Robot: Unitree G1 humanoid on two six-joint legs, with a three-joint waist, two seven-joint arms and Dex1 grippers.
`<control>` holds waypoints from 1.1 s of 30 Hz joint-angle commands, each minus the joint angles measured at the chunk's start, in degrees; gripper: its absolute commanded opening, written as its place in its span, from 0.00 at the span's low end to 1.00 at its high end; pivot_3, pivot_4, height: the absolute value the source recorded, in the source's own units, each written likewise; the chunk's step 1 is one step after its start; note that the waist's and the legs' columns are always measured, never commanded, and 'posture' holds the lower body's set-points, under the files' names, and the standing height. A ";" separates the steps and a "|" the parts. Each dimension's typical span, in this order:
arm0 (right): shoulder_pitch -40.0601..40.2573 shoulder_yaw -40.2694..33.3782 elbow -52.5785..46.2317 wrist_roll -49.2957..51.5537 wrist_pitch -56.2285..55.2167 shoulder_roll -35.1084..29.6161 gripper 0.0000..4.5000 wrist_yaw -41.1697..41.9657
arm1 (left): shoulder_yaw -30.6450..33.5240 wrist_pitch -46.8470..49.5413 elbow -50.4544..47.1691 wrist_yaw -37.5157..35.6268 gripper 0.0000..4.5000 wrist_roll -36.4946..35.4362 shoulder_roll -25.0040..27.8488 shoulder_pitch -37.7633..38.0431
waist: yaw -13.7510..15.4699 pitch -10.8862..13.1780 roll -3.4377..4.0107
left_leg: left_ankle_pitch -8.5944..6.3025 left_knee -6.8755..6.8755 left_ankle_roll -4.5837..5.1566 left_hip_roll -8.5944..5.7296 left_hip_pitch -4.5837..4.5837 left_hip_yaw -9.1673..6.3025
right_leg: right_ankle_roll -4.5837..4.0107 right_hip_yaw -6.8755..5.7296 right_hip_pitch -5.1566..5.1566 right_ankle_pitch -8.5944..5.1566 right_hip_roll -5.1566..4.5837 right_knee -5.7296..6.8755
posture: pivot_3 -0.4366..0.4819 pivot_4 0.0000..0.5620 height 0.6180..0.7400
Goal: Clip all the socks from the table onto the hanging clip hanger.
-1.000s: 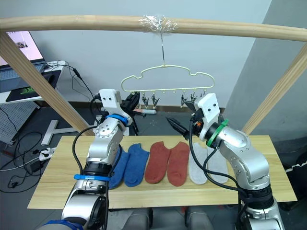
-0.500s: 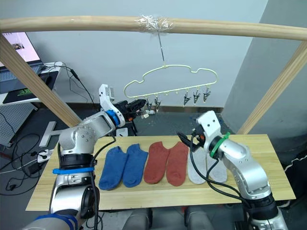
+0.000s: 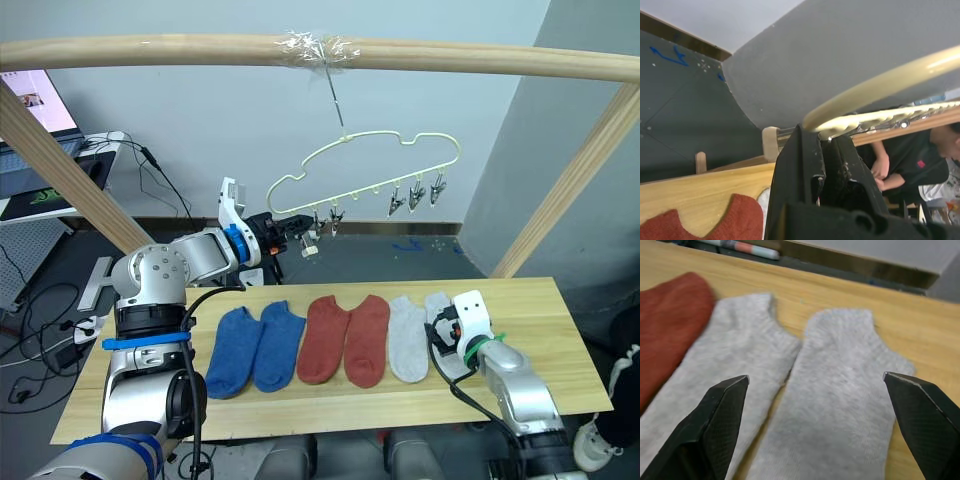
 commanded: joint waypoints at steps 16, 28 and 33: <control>-0.08 4.81 15.79 -8.54 -10.67 -4.36 0.20 5.32 | 0.40 0.32 -4.96 -2.27 0.00 -1.49 3.01 2.62 | 0.39 -0.09 -0.14 | 0.00 0.15 0.00 -0.01 0.08 0.00 | 0.00 0.01 0.08 0.01 -0.01 0.17 | 0.65 0.32 1.00; 4.81 8.67 -28.79 -1.24 -0.01 -3.22 0.01 10.55 | 11.99 8.86 -0.76 5.15 0.00 -9.95 -0.22 -0.82 | -0.10 0.23 -0.13 | 0.00 0.29 -0.01 0.07 0.04 -0.08 | 0.06 0.01 0.00 0.03 0.08 0.28 | 0.65 0.35 1.00; -0.21 12.62 -33.30 2.24 9.42 6.06 0.01 7.09 | 12.34 9.28 -1.24 6.52 0.00 -11.01 -1.14 -0.81 | 0.46 0.23 -0.14 | -0.02 0.28 -0.05 0.04 -0.04 -0.13 | 0.06 -0.05 0.01 0.02 0.03 0.20 | 0.65 0.35 1.00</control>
